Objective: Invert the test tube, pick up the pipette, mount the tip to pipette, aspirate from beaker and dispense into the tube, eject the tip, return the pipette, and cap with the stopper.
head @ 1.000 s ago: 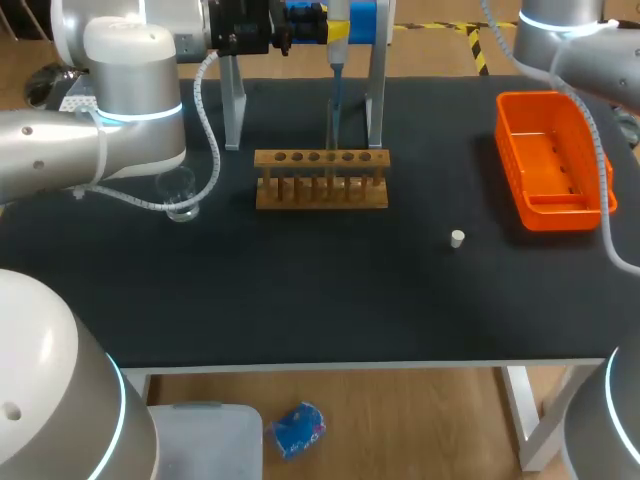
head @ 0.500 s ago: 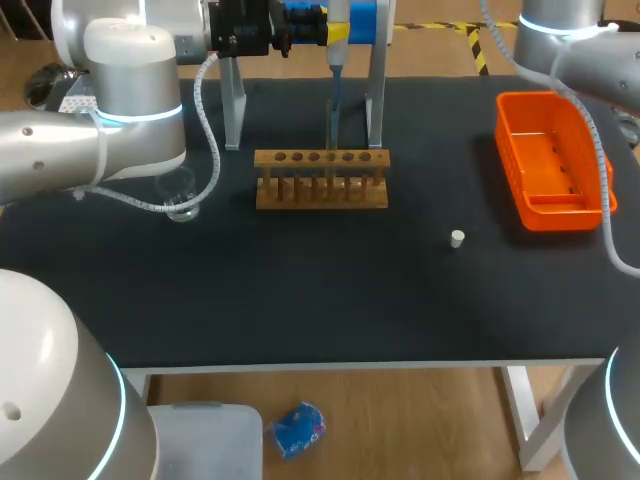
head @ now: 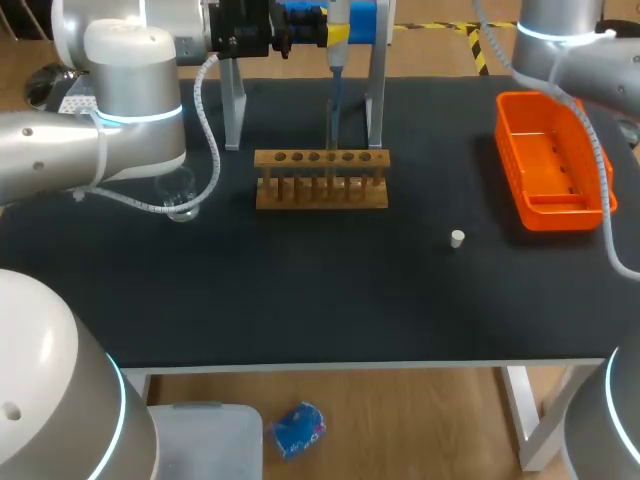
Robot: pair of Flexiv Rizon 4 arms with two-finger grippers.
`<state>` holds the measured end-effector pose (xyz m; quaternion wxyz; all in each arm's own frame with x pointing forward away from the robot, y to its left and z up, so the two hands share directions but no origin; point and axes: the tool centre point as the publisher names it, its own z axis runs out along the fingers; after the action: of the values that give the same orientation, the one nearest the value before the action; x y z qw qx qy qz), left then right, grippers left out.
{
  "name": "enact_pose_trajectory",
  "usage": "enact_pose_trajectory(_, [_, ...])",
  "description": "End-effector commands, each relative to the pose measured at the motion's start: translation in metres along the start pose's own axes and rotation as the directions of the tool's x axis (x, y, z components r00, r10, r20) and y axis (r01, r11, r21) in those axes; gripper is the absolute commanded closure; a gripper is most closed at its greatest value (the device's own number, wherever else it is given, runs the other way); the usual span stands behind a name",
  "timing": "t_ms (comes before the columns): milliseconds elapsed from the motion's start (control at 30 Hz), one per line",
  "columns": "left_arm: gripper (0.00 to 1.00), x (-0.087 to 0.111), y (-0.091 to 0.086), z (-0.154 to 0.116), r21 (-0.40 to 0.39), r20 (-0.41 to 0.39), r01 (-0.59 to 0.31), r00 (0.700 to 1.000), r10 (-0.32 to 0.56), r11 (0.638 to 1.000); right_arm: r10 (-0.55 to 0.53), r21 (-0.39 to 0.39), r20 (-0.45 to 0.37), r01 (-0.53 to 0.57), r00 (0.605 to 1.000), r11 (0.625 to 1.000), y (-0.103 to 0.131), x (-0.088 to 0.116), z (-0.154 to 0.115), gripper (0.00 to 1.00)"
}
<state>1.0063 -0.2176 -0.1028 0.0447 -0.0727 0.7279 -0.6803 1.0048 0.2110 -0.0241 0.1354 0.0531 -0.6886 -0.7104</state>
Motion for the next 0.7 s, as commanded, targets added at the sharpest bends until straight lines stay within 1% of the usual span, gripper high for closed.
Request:
enact_pose_trajectory(33, [1.00, -0.001, -0.004, 0.001, 0.003, 0.003, -0.001, 1.000, 0.001, 1.000, 0.008, -0.007, -0.007, -0.008, 1.000, 1.000, -0.010, -0.002, -0.001, 1.00])
enact_pose_trajectory(300, [1.00, -0.001, -0.004, 0.001, 0.003, 0.003, -0.001, 1.000, 0.001, 1.000, 0.020, -0.014, -0.011, -0.020, 1.000, 1.000, -0.015, -0.001, 0.000, 1.00])
enact_pose_trajectory(567, [1.00, -0.001, -0.004, 0.001, 0.003, 0.003, -0.001, 1.000, 0.001, 1.000, 0.012, -0.009, -0.014, -0.012, 1.000, 1.000, -0.010, -0.002, 0.002, 1.00])
enact_pose_trajectory(700, [1.00, -0.001, -0.004, 0.001, 0.003, 0.003, -0.001, 1.000, 0.001, 1.000, -0.002, -0.005, -0.012, 0.001, 1.000, 1.000, -0.004, -0.002, 0.001, 1.00])
